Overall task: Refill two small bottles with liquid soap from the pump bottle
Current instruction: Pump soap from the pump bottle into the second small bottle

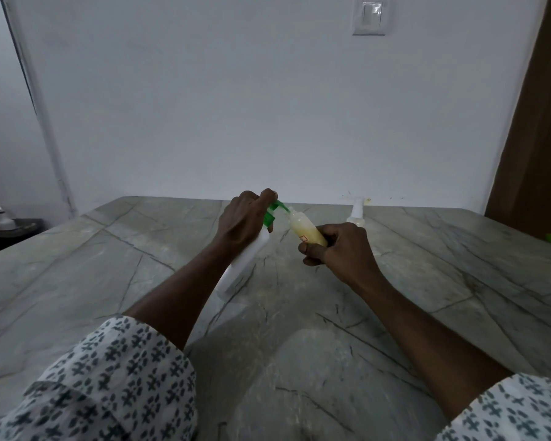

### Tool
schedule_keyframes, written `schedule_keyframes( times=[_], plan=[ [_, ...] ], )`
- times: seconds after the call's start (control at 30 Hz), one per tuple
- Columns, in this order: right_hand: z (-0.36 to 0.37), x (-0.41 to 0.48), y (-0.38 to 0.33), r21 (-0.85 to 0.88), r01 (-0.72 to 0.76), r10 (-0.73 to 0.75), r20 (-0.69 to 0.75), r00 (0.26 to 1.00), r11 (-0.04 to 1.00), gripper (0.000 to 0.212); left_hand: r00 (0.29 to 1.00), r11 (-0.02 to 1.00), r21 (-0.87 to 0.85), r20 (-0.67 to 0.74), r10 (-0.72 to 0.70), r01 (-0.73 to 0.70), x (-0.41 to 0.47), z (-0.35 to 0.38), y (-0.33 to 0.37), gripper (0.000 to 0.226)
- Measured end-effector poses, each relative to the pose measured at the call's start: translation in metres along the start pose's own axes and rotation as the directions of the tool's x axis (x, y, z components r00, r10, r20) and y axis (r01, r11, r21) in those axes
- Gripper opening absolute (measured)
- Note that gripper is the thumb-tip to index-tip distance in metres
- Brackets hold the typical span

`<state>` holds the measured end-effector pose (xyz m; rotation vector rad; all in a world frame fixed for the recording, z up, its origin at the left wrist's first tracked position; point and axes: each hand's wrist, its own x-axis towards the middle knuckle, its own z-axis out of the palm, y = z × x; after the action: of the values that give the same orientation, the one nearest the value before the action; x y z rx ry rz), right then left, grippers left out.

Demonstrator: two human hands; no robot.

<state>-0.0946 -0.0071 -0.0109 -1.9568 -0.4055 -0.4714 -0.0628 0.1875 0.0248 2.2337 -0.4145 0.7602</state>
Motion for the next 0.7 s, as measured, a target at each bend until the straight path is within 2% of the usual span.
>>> schedule_keyframes(
  times=[0.13, 0.27, 0.53, 0.7],
  plan=[
    [0.0026, -0.0005, 0.0010, 0.082, -0.049, 0.048, 0.013, 0.999, 0.995, 0.030, 0.992, 0.991, -0.052, -0.003, -0.126, 0.126, 0.0029, 0.0018, 0.0029, 0.062],
    [0.0055, -0.0016, 0.0014, 0.208, -0.112, 0.102, 0.061, 0.993, 0.972, 0.026, 0.981, 0.981, -0.040, -0.019, -0.191, 0.190, 0.0045, 0.0020, 0.0078, 0.068],
    [0.0061, -0.0020, 0.0016, 0.261, -0.119, 0.098, 0.093, 0.991, 0.958, 0.027, 0.984, 0.982, -0.067, -0.009, -0.176, 0.175, 0.0040, 0.0016, 0.0047, 0.074],
    [0.0072, -0.0017, 0.0030, 0.225, -0.109, 0.091, 0.088, 0.992, 0.968, 0.030, 0.992, 0.992, -0.053, -0.032, -0.118, 0.116, 0.0010, 0.0011, 0.0067, 0.064]
  ],
)
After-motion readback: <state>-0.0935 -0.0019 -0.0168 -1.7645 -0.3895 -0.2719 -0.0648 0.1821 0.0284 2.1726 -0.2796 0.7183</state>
